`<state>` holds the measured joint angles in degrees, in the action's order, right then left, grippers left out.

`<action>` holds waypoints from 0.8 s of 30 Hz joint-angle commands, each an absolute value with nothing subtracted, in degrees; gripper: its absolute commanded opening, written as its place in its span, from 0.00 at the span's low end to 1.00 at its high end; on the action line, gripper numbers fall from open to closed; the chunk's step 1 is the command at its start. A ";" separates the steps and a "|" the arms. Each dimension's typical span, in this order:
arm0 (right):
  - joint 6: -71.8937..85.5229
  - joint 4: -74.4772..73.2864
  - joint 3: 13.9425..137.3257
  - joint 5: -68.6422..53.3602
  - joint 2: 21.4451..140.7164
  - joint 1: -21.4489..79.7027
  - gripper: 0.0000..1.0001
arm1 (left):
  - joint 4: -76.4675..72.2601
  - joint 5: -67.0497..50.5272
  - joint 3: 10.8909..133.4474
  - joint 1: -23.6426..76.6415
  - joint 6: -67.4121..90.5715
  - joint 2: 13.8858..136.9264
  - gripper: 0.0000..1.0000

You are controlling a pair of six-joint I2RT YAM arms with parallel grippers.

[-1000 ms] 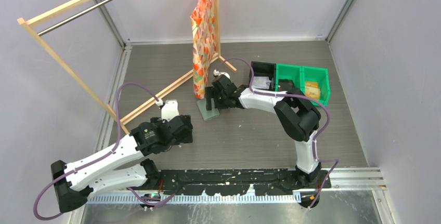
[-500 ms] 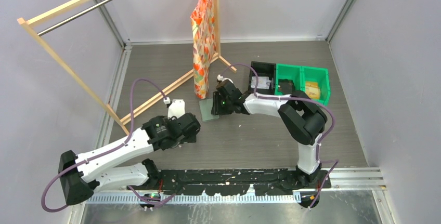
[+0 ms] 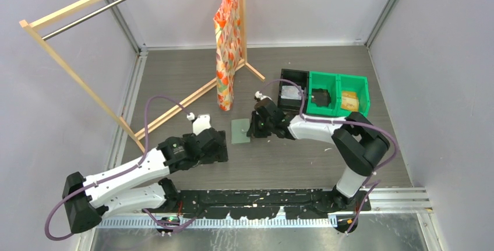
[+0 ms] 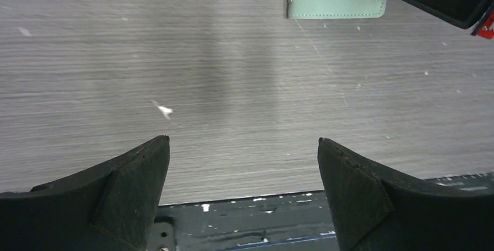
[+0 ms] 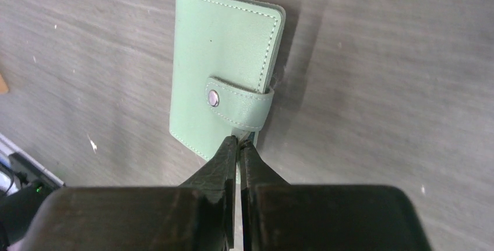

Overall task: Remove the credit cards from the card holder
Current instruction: Pick up the card holder from the center of the board.

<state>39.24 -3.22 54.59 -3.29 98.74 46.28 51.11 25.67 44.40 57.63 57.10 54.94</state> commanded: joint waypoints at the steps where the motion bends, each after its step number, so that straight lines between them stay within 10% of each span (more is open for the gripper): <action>1: 42.39 -0.46 47.60 -4.70 92.31 46.49 0.01 | 39.58 18.03 39.09 55.73 59.23 51.02 0.99; 10: 48.51 19.06 27.41 -17.52 76.74 45.09 0.01 | 21.08 -10.42 27.84 42.15 60.65 44.19 0.99; 24: 64.27 38.58 16.66 -23.77 70.30 41.63 0.01 | 0.32 -16.24 10.40 39.31 72.90 34.36 0.99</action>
<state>58.96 28.64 17.54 -21.41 71.50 41.65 10.00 -13.85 13.34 39.59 68.62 35.73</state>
